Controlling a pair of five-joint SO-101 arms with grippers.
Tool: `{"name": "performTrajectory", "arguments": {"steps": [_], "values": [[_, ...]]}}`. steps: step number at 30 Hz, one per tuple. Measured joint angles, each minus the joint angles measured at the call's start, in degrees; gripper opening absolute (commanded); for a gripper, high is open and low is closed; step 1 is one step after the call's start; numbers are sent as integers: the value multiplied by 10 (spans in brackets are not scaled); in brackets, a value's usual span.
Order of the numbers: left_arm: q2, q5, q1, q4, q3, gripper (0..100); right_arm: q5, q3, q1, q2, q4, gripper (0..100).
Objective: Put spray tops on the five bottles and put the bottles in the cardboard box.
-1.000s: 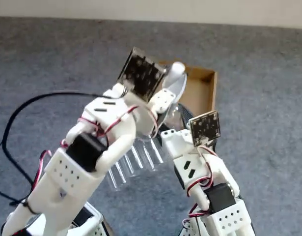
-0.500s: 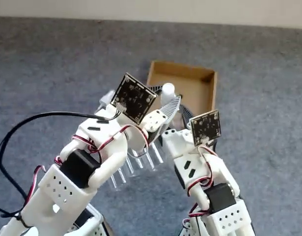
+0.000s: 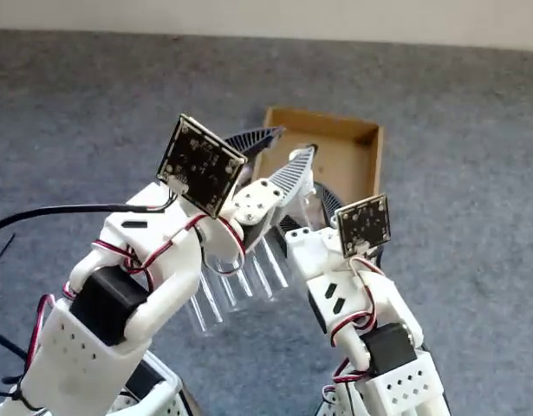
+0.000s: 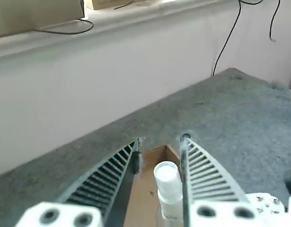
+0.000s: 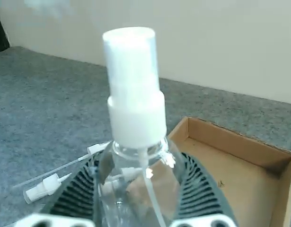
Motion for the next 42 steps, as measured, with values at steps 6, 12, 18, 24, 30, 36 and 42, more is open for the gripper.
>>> {"name": "performTrajectory", "arguments": {"steps": [6,12,18,24,30,36,42], "values": [[13,-23,-17,-2,47,133,0,0,0,0,1,5],[73,-25,-20,-16,50,136,0,2,3,1,3,5],[23,-36,-20,0,47,137,0,2,0,1,4,4],[-95,-69,-78,89,94,174,0,-62,25,95,4,4],[-173,-69,-146,94,253,227,-22,-229,25,315,12,5],[-243,-43,-144,72,376,229,-44,-419,-33,515,121,7],[-297,-11,-127,69,433,229,-45,-558,-76,632,206,7]]}}
